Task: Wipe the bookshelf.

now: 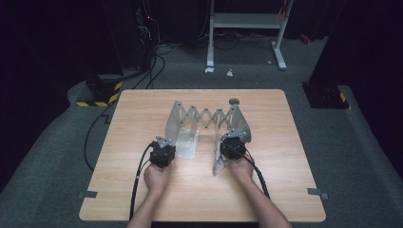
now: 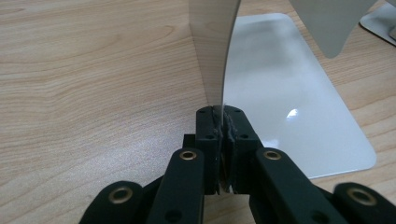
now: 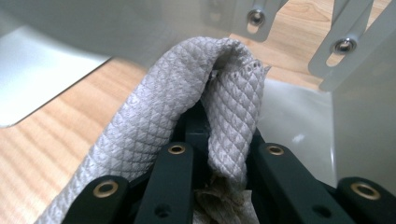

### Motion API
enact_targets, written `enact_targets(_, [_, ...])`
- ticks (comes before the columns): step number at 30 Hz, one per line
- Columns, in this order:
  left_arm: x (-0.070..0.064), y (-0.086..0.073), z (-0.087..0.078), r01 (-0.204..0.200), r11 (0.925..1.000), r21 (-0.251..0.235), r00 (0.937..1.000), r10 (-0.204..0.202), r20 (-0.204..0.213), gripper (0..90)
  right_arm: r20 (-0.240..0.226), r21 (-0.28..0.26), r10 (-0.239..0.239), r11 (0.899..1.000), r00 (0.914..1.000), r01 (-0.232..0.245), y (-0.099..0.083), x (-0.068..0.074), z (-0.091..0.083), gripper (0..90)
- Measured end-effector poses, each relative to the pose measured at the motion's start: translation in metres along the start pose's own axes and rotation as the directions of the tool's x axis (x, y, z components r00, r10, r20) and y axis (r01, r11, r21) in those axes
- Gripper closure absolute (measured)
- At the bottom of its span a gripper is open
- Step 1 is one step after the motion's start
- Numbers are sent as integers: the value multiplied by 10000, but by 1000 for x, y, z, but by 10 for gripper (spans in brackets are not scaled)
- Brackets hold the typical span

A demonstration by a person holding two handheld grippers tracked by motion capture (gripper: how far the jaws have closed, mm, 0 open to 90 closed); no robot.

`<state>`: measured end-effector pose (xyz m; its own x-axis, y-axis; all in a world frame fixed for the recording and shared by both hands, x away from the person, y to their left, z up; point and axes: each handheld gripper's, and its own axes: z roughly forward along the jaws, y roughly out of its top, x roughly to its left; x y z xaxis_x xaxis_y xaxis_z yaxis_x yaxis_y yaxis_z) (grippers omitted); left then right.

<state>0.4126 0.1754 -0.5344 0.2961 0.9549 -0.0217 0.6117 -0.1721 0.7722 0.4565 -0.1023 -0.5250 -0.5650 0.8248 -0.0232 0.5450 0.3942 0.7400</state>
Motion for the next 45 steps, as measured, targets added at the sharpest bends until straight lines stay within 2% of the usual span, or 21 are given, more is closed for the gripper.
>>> enact_targets(13, [-1, 0, 0, -20, 10000, -18, 10000, 20, -39, 846, -272, -115, -306, 9995, 9992, 303, -15, 7, -15, 814])
enact_targets(25, [-1, 0, 0, -85, 10000, 1, 9999, 85, -85, 845, -206, -208, -751, 9970, 9970, 747, -28, 11, -27, 813])
enact_targets(33, [-1, 0, 0, -81, 10000, -2, 9999, 81, -86, 845, -84, -210, -636, 9978, 9979, 634, -33, 3, -33, 813])
enact_targets(45, [-1, 0, 0, -158, 9999, 30, 9998, 159, -110, 845, 636, -204, -259, 9994, 9976, 273, -39, -18, -38, 813])
